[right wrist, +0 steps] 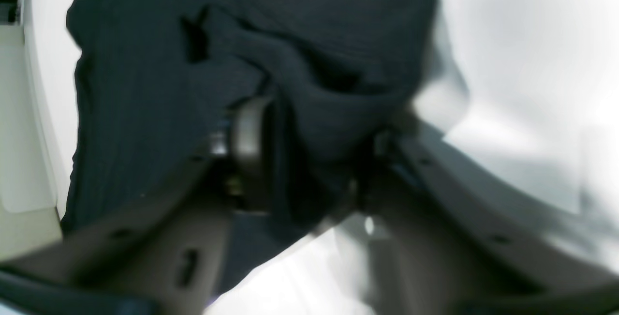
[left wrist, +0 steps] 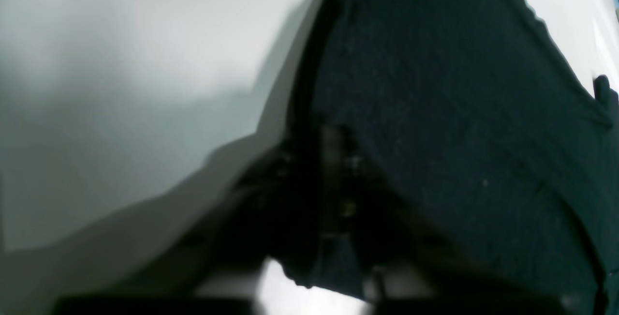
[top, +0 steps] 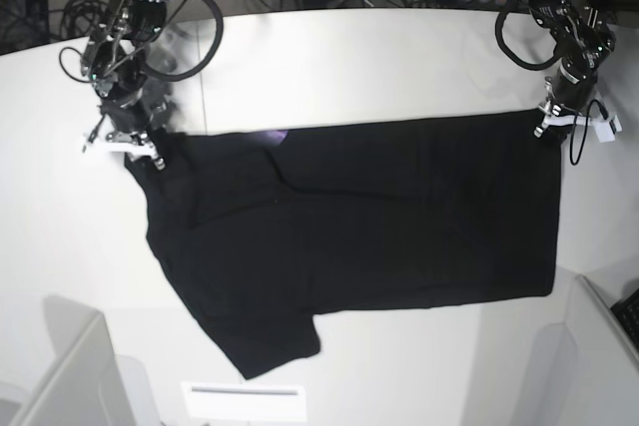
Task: Fold the T-shirt properly
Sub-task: 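Pull the collar edge toward the robot with both grippers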
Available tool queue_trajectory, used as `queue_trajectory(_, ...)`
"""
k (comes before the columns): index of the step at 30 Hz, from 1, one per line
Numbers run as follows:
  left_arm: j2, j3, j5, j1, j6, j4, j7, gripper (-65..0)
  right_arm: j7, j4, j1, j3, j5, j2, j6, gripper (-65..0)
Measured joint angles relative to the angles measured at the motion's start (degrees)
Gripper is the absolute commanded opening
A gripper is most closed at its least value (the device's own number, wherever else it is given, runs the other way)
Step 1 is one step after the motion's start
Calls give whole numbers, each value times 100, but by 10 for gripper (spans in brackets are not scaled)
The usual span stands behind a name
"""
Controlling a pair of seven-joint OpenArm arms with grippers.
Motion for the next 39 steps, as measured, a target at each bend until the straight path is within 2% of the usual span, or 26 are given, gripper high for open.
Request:
queue_trajectory(1, -17, 9, -2, 0, -2, 0, 2, -650, 52, -92, 4, 0, 52, 39, 0, -630)
queue_trajectory(2, -50, 31, -4, 2, -2, 0, 33, -650, 79, -140, 11, 0, 66, 52, 15, -650)
queue_trajectory(7, -365, 538, -31, 223, -4, 17, -31, -650, 4, -160, 26, 356, 157, -31, 98, -650)
queue_trajectory(12, -361, 570, -76, 343, -74, 35, -87, -650, -188, 35, -140, 503, 164, 4, 153, -650)
queue_trajectory(19, -361, 599, -105, 433, -85, 83, -90, -650, -505, 874, -693, 509, -127, -55, -87, -650)
queue_trajectory(24, -297, 645, 0, 822, -28, 625, 70, -650, -581, 1134, -898, 509, -212, -61, -157, -650)
queue_trajectory(28, -243, 658, 46, 1099, 203, 981, 146, -650, -708, 1307, -1043, 509, -243, -61, -166, -650)
queue_trajectory(32, -181, 669, 85, 1449, 205, 1270, 155, -650, -933, 1563, -1172, 511, -271, -57, -210, -650)
queue_trajectory(39, -164, 667, 28, 1884, 201, 1539, 177, -650, -990, 1993, -1552, 514, -267, -61, -210, -650)
